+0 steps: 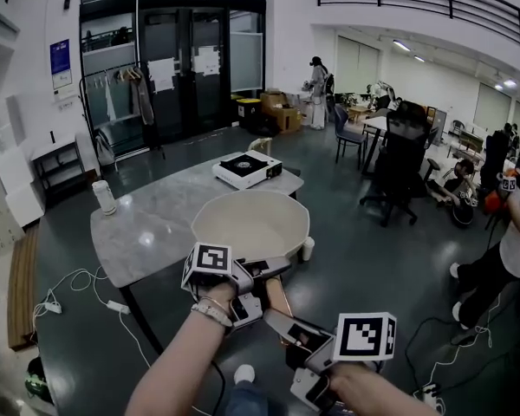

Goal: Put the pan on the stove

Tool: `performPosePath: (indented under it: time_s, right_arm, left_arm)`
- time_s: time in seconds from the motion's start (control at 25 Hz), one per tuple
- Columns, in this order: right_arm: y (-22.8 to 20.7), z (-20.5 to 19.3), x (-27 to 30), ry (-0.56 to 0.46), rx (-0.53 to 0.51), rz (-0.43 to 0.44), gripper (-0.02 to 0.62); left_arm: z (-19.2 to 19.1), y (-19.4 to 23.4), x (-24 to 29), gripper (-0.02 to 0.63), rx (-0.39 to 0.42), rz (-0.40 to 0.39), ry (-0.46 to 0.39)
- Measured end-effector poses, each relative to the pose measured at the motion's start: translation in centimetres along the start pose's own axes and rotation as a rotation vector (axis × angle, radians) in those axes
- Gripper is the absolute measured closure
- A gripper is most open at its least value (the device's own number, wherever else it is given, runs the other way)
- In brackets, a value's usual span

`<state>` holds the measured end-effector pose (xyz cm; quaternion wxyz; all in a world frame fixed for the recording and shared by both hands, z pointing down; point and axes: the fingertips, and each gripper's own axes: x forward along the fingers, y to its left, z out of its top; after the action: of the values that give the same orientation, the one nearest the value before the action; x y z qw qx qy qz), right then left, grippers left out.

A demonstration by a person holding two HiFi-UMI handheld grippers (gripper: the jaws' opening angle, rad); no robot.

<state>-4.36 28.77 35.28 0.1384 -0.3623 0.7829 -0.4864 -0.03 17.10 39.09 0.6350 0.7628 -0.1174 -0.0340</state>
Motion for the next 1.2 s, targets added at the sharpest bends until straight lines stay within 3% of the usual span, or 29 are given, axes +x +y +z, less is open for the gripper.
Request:
performPosePath:
  time_s: [0.64, 1.2]
  right_arm:
    - [-5.0, 10.4, 8.9, -0.027, 0.004, -0.039, 0.402]
    - [-8.1, 17.2, 18.5, -0.071, 0.066, -0.061, 0.402]
  left_arm:
    - [13.0, 2.8, 5.3, 0.362, -0.044, -0.015, 0.014]
    - [24.3, 6.0, 7.3, 0.362, -0.059, 0.011, 0.066]
